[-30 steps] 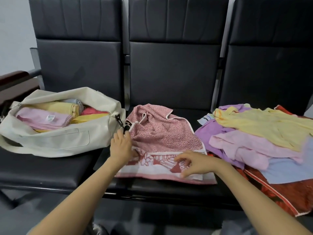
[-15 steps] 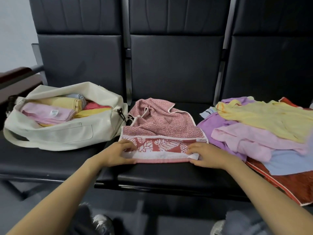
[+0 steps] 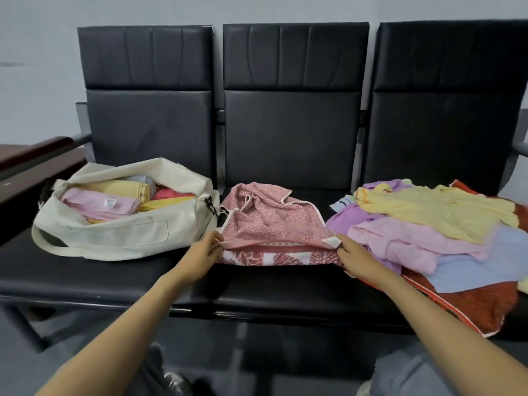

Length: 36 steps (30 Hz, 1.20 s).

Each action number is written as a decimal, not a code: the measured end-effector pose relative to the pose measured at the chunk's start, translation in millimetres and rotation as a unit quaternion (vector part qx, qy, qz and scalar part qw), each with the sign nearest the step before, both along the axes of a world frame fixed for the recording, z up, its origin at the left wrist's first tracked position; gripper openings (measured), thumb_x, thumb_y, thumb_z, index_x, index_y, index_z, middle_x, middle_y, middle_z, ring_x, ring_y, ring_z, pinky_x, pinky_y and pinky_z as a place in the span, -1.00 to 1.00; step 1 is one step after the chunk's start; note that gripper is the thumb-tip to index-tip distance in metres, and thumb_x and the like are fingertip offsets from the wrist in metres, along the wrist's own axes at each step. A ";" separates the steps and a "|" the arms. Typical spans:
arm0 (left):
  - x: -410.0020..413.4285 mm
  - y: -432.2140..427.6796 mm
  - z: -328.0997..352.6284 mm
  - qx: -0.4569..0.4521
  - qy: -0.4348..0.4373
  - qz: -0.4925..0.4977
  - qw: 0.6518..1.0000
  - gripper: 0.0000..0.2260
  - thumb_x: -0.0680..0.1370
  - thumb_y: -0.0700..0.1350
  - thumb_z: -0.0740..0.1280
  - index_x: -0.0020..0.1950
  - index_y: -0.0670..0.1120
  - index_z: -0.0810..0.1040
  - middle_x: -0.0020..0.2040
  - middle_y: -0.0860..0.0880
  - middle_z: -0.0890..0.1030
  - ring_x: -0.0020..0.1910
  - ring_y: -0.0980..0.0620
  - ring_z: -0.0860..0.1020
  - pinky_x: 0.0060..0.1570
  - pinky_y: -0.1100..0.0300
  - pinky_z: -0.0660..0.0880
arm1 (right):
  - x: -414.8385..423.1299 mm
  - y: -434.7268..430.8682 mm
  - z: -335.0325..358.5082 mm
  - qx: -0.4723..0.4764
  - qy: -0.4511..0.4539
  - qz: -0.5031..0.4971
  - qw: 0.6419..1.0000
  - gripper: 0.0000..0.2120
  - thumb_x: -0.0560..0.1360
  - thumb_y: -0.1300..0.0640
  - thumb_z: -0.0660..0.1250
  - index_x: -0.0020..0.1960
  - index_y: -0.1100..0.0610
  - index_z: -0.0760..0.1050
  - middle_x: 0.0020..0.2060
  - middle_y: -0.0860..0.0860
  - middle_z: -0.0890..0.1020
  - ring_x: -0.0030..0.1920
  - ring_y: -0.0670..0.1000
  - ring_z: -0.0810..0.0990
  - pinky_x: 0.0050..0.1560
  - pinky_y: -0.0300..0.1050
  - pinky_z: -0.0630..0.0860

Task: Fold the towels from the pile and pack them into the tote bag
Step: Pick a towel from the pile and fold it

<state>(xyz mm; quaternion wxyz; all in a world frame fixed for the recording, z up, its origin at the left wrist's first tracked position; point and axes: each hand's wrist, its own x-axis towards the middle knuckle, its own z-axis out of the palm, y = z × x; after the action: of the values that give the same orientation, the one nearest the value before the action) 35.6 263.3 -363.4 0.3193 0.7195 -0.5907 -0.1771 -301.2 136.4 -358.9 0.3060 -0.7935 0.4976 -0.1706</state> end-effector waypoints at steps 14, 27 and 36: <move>-12.8 39.2 132.4 -0.172 0.256 -0.001 0.951 -0.93 0.60 -0.19 0.27 0.02 -0.12 0.55 -0.11 -0.05 0.61 -0.11 0.03 0.57 -0.18 0.24 0.51 | -41.3 41.0 156.1 -0.171 -0.078 0.004 0.982 -0.90 0.54 0.15 0.34 0.01 0.02 0.45 -0.09 -0.06 0.60 -0.04 0.00 0.57 -0.16 -0.14 0.45; 2.1 23.0 180.1 -0.148 0.132 0.044 0.979 -0.78 0.58 -0.05 0.32 -0.08 -0.21 0.59 -0.19 -0.05 0.61 -0.24 0.08 0.51 -0.24 0.22 0.41 | -45.3 22.8 190.4 -0.071 -0.042 0.005 0.997 -0.95 0.54 0.18 0.34 -0.01 0.10 0.55 -0.16 0.01 0.63 -0.29 -0.05 0.54 -0.33 -0.22 0.44; 30.5 -99.8 137.5 0.072 0.193 0.104 0.973 -0.82 0.66 -0.13 0.16 -0.07 -0.20 0.44 -0.06 -0.21 0.59 -0.25 -0.11 0.63 -0.14 0.02 0.63 | 8.6 -82.2 135.0 0.261 -0.209 -0.128 0.934 -0.83 0.63 0.20 0.18 0.14 0.28 0.45 0.02 0.22 0.62 -0.14 0.11 0.65 -0.22 -0.07 0.65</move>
<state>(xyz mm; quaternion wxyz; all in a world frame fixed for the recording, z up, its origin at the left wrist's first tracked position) 66.1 163.6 -225.8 0.3910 0.7506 -0.4255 -0.3204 -292.5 54.3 -223.9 0.5751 -0.5617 0.5465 -0.2348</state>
